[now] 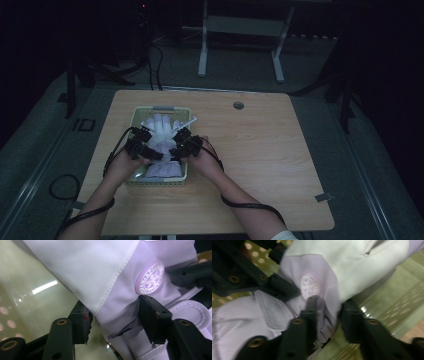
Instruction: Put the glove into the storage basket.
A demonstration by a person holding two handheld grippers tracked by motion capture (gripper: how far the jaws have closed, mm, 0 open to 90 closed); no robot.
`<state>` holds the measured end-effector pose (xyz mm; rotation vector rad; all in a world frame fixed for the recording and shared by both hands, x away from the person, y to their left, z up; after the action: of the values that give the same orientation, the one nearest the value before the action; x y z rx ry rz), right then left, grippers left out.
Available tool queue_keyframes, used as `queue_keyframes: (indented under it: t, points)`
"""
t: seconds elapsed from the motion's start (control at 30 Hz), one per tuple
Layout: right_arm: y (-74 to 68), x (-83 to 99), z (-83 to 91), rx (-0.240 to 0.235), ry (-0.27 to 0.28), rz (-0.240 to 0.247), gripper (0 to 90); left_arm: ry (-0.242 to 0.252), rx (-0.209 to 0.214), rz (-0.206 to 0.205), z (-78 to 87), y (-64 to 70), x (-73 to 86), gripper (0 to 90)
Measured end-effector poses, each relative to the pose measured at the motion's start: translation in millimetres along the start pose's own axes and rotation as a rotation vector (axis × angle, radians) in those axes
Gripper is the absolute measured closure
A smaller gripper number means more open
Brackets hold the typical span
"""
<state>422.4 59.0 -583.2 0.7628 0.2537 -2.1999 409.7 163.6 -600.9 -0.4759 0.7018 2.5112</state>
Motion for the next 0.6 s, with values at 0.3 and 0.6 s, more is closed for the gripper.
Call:
queue_keyframes:
  t: [0.3, 0.6]
  points:
    - [9.4, -6.8, 23.9, -0.080, 0.107, -0.009, 34.2, 0.171, 0.010, -0.078, 17.2, 8.0, -8.4, 13.5]
    - [22.6, -0.7, 51.9, -0.151, 0.189, -0.010, 17.2, 0.359, 0.065, -0.141, 34.5, 36.9, -18.7, 2.2]
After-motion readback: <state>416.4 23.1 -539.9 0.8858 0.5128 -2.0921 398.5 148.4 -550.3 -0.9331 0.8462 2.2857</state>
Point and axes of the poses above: each handheld gripper's, and its own axes: z roughly backward along the jaws, x roughly out of its underside, y roughly to its right, the point moved 9 cm from there along -z, roughly forward along the jaws, and after that the axes turned 12 degrees about x, right-handed, at the moved point
